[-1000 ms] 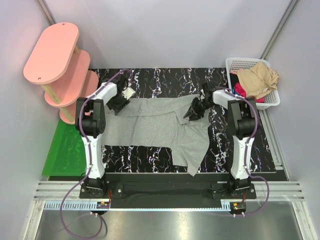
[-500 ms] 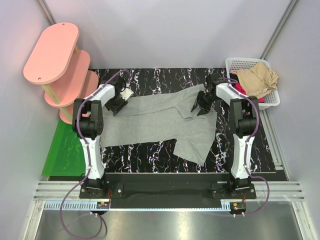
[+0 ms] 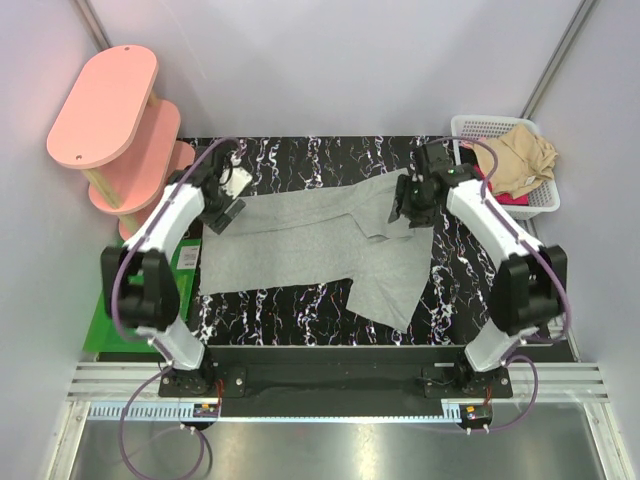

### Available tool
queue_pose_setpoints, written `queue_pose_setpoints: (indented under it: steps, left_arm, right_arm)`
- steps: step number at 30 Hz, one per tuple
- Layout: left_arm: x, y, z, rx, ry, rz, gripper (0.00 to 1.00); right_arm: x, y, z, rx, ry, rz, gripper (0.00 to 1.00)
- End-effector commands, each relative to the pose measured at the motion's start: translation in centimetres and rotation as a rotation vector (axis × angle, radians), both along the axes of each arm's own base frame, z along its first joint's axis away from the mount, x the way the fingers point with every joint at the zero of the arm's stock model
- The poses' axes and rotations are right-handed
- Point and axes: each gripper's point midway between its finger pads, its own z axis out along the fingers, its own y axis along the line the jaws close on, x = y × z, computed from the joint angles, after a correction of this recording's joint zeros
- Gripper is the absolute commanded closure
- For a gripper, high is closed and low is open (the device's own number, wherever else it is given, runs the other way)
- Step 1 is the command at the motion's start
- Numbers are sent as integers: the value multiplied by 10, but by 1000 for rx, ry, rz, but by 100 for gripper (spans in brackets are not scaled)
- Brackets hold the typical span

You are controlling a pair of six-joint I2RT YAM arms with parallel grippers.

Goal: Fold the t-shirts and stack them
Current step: Fold the flattened tshirt in 1/3 of the way, then grap the side of the flattened tshirt closest away from the robot with both arms

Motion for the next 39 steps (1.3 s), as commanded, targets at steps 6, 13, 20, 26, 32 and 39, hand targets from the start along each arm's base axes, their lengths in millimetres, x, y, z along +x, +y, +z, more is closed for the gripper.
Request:
queue_pose_setpoints:
  steps: [6,13,20,26,32,39]
  left_arm:
    - [-142,-7,-45,-72,150,-82,30]
    - [-157,-9,-68,-95,141,-81,30]
    - [-152,-10,-74,-108,107,-39,29]
    - [-150,-8,-79,-107,107,-6,28]
    - [-151,-2,-94,-83,137,10,29]
    - [-143,-2,-108,-87,184,33,31]
  right_arm:
    - [-152,29,-62,-86,161,128,40]
    - [-199,22,-80,-134,161,106,42]
    - [-227,33,-87,-113,172,136,42]
    - [-249,36,-95,-129,177,142,42]
    - [-250,29,-111,-168,171,100,42]
    - [-242,31,-114,-178,150,77,42]
